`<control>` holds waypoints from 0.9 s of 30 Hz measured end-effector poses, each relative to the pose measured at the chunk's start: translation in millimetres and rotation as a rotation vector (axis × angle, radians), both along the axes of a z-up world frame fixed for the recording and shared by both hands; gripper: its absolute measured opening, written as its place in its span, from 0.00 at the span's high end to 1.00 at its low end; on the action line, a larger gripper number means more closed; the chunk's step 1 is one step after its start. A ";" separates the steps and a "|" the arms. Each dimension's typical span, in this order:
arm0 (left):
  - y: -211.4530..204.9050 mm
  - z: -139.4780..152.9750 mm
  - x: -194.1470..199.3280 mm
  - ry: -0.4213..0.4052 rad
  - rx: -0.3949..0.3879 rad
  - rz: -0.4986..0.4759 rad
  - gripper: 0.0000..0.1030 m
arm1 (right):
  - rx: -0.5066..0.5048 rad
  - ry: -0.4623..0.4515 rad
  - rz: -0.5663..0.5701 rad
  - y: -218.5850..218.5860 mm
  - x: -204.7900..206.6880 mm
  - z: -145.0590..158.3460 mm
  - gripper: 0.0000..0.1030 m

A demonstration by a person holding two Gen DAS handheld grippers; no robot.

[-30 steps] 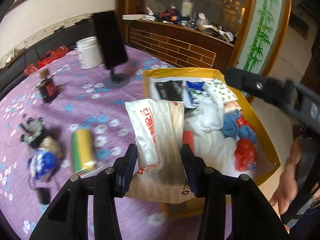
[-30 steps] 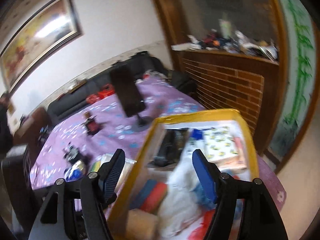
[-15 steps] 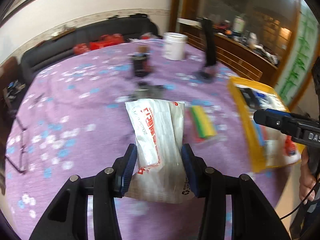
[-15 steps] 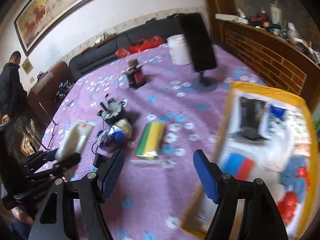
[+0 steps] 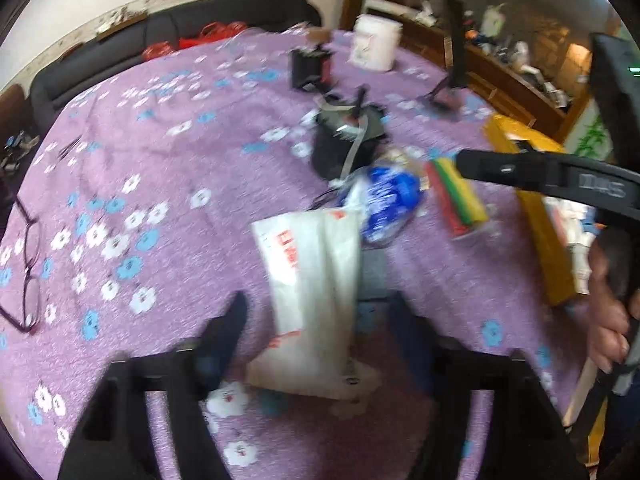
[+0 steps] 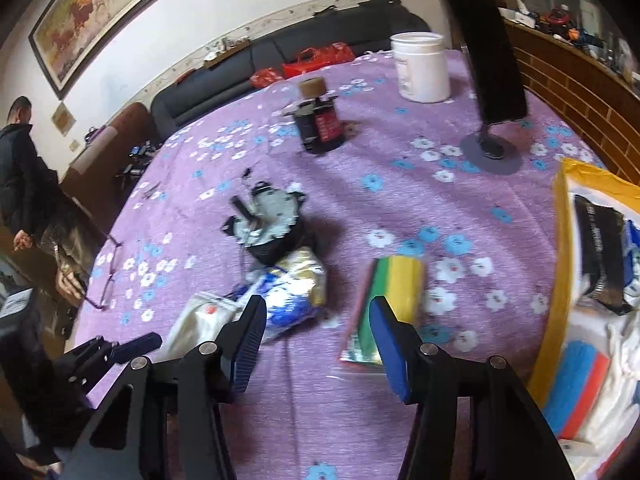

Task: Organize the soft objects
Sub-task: 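Move both grippers back to the table, left gripper still holding the white bag, then grasp the blue-and-white Vinda tissue bag with the right gripper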

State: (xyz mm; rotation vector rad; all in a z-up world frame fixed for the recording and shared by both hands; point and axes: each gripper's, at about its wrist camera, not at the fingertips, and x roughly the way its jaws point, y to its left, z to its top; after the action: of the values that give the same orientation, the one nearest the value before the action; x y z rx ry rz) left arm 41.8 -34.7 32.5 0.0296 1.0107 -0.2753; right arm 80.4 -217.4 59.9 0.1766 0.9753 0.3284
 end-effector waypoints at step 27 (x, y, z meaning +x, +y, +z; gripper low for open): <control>65.2 20.6 6.6 -0.069 -0.088 0.229 0.63 | 0.119 0.065 0.049 13.4 -3.4 11.5 0.18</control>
State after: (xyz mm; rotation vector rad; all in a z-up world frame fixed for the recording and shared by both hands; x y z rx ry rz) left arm 48.4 30.4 53.1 -0.1552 0.9231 -0.1082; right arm 77.1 -203.9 71.4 0.2736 1.0265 0.4286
